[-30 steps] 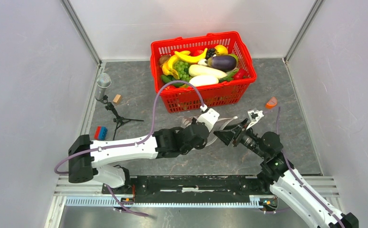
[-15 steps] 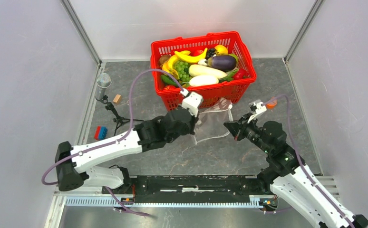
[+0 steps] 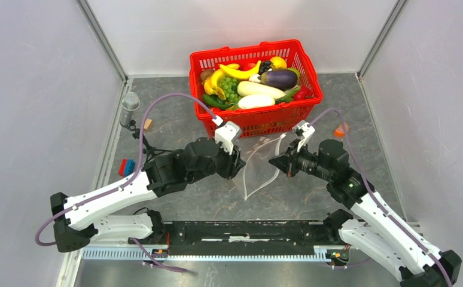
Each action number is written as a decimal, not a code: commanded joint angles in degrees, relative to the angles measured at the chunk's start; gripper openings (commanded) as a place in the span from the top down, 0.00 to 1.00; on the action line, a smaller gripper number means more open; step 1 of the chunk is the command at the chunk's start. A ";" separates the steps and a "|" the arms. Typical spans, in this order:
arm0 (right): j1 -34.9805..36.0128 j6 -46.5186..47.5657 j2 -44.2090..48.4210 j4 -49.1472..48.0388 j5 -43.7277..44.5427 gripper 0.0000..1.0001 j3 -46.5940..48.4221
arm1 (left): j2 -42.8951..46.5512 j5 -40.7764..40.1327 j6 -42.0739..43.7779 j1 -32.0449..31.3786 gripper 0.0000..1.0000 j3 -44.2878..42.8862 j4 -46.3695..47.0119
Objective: Place the food in the zip-top bag and seal the zipper
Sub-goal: Open the zipper of the food storage bag.
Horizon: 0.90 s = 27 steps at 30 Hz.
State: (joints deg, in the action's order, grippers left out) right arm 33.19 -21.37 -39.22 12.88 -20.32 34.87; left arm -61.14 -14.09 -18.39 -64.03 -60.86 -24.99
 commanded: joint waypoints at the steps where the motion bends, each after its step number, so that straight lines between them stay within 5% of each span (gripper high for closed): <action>1: 1.53 -2.10 -3.90 -8.58 -6.53 1.00 1.29 | 2.61 3.38 -2.26 0.13 0.45 1.56 -4.51; 8: 7.32 -3.50 -12.38 -17.12 -9.29 1.00 3.92 | 8.75 7.12 -2.97 -0.03 0.18 0.67 -4.63; 15: 12.07 -4.22 -20.79 -22.60 -5.99 1.00 8.04 | 13.61 3.01 -3.93 -0.09 0.15 -2.35 -11.37; 27: 14.53 -7.50 -27.83 -28.90 -3.91 1.00 11.22 | 6.25 -11.56 -4.33 -4.59 0.20 -3.05 -16.35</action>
State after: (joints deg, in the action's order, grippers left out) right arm 47.64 -27.94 -66.78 -11.77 -26.17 43.38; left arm -53.12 -18.63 -21.87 -67.66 -61.69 -38.76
